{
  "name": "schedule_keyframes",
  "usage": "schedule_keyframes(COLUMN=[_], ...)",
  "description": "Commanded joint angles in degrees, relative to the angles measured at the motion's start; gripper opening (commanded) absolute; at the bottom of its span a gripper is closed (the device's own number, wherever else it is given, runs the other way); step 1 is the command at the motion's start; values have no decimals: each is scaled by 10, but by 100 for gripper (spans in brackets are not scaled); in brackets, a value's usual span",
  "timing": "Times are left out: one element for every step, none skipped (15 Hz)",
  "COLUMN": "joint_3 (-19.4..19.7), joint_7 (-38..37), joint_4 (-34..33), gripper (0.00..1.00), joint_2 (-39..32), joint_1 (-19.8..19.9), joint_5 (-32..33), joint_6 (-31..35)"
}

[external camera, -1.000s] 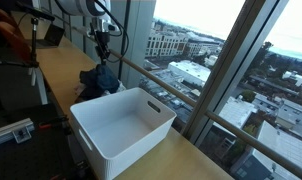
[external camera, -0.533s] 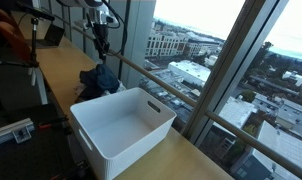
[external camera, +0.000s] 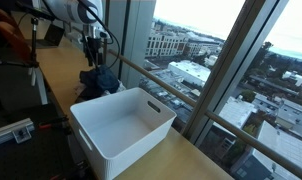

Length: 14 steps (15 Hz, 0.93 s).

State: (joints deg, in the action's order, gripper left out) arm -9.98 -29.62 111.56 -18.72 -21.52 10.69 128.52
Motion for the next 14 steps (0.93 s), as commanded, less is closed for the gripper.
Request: schedule_keyframes(joint_3=[-11, -9, -9, -6, -5, -4, -2, 0, 1, 2, 2, 2, 1, 0], joint_7=[56, 66, 76, 81, 87, 89, 89, 89, 88, 88, 89, 89, 88, 87], joint_4=[-4, -7, -8, -11, -13, -12, -11, -9, -8, -8, -7, -6, -3, -1], gripper=[100, 100, 100, 75, 74, 68, 58, 51, 42, 35, 29, 20, 14, 5], joint_2=[-37, -48, -57, -66, -73, -76, -79, -77, -74, -71, -65, -60, -49, -37], joint_1=[11, 11, 12, 11, 12, 12, 11, 11, 13, 16, 19, 21, 24, 26], joint_5=[-40, -44, -50, -52, -55, -56, -55, -55, -57, -59, -63, -66, -70, -74], joint_6=[27, 28, 28, 26, 23, 19, 17, 15, 12, 10, 8, 6, 3, 0])
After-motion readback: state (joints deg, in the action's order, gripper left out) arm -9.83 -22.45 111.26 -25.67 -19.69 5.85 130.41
